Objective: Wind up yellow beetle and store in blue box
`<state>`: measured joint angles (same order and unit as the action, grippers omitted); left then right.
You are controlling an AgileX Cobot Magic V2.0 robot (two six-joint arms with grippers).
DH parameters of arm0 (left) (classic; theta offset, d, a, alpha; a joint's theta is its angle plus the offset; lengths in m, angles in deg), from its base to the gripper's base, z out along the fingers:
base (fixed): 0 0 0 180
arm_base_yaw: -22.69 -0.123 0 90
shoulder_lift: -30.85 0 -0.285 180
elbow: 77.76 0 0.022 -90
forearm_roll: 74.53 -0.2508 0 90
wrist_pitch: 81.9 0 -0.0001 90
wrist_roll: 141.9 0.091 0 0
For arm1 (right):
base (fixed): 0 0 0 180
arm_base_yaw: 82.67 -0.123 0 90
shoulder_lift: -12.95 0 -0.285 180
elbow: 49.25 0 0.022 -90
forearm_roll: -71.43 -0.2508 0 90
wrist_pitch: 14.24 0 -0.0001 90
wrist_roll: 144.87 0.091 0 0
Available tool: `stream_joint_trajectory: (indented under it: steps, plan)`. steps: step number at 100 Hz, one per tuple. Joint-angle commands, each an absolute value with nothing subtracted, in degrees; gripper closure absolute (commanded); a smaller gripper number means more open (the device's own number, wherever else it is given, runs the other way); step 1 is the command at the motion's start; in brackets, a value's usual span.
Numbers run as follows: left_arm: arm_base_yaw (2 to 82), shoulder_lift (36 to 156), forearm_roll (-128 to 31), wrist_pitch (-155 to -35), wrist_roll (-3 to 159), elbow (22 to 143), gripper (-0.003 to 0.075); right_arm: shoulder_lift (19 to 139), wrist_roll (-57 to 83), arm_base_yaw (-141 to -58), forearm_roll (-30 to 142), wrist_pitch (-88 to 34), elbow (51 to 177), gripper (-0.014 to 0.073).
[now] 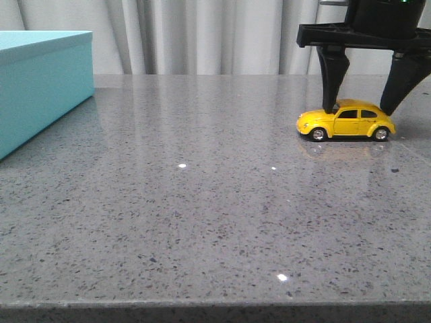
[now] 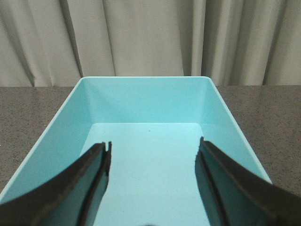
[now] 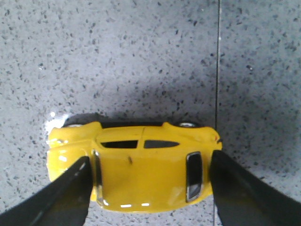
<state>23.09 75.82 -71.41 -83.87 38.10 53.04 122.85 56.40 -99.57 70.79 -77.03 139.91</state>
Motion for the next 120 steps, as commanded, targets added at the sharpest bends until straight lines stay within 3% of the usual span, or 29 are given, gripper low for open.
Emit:
stream_joint_trajectory:
  steps: [1,70,120]
  plan:
    - [23.24,76.01,-70.87,-79.32,37.71,55.24,0.0335,120.92,56.34,-98.16,72.88,-78.15,141.49,0.0064]
    - [23.24,76.01,-70.87,-79.32,37.71,55.24,0.0335,120.92,56.03,-86.56,89.23,-87.8,141.44,0.0065]
    - [23.24,76.01,-70.87,-77.31,37.71,55.24,0.0335,108.43,53.6,-91.91,79.11,-81.12,141.44,0.0065]
